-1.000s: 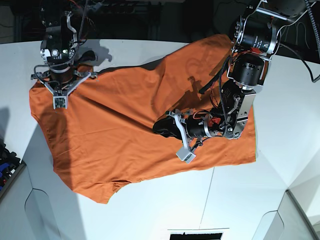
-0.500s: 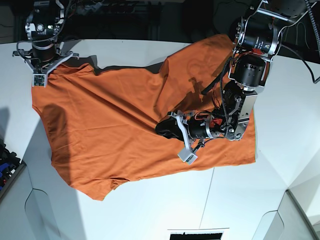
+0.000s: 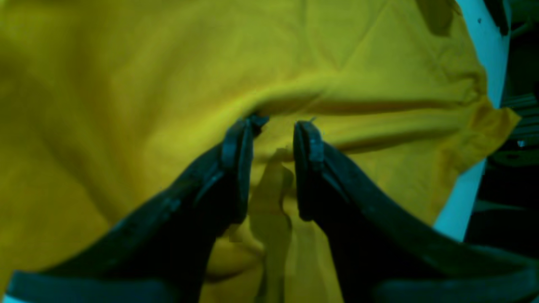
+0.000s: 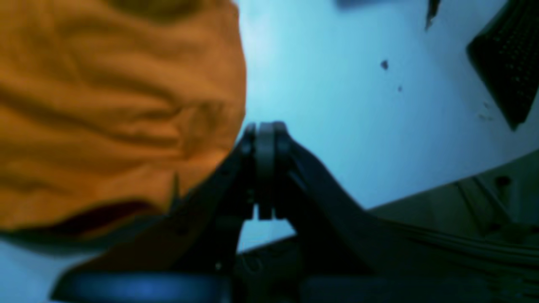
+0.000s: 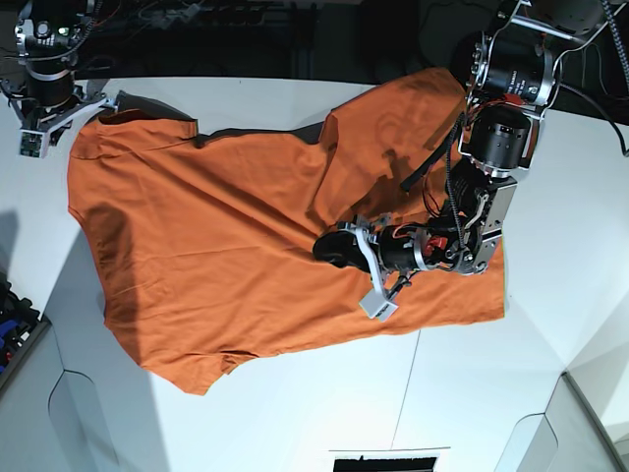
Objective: Layout the t-shirt on the table in an organized manner, then fold the t-shirt properly
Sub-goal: 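Pull the shirt apart with both grippers to flatten it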
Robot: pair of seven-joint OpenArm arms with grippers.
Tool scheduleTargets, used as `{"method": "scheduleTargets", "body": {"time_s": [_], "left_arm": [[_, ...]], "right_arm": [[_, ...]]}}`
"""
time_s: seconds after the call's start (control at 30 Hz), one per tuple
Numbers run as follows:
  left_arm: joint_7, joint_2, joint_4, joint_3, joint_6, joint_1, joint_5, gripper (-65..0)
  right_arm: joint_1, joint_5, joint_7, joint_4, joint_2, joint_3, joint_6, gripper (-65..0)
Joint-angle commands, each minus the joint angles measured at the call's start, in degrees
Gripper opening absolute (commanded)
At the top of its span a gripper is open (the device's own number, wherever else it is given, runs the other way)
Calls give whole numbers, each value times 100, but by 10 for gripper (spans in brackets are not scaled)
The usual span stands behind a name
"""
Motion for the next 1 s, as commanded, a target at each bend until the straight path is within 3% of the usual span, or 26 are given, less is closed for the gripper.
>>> {"method": "scheduleTargets", "body": {"time_s": [0.0,0.17,0.33,0.57,0.8,0.97], "left_arm": [[195,-114,195,2,69,-90,9,-457],[297,-479,973,2,69,-20,-328,-458],[437,-881,1443,2,69,142,-647,-458],[420,-1596,1668,-26,69,544,-955,-458],[302,-2433,1665,-42,69,1008,-918,-458],[90,-2524,1467,-39,69,1126,-166,-458]], "right_arm": [[144,26,157,103,57,35,7,-650],[868,466,382,-282,57,33,713,-650],[1818,1056,490,-1482,57,-22,1502,-650],[2863,1104,634,-3150,59,-173,2232,-650],[3359,1182,629,-3917,223,-179,2321,-650],[3357,1209,529,-3912,448,-179,2319,-650]]}}
